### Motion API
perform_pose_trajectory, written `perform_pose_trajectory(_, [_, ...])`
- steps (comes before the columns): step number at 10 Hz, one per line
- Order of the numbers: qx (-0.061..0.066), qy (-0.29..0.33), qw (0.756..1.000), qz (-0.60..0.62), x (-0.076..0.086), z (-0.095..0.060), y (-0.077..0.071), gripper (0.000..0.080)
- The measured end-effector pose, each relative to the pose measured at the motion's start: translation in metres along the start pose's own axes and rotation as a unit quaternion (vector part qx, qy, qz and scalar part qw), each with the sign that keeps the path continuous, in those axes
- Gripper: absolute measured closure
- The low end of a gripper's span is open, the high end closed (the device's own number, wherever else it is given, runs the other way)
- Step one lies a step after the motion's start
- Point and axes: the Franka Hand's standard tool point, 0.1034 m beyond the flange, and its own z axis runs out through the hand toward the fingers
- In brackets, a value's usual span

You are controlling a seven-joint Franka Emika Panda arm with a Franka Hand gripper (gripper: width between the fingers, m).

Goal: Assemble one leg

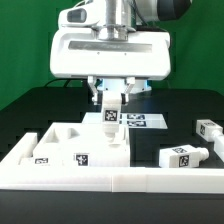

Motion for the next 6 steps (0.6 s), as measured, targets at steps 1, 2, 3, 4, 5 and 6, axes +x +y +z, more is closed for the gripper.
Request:
perform_pose_trajectory(1, [-0.002, 0.004, 1.000, -0.002, 0.0020, 0.0016, -0.0013, 0.0512])
perform_pose_trajectory(2, [-0.001, 0.005, 1.000, -0.004, 0.0032, 0.0022, -0.0032, 0.0512])
perform_pose_trajectory(3, [-0.001, 0.005, 1.000, -0.005, 0.0039, 0.0027, -0.0046, 0.0512])
perform_pose_trajectory(4, [0.000, 0.005, 1.000, -0.006, 0.0051, 0.0034, -0.0065, 0.0512])
perform_pose_trajectory(5, [0.000, 0.005, 1.000, -0.007, 0.0047, 0.0049, -0.0080, 0.0512])
perform_pose_trajectory(6, [-0.001, 0.008, 1.000, -0.007, 0.0051, 0.0056, -0.0082, 0.0512])
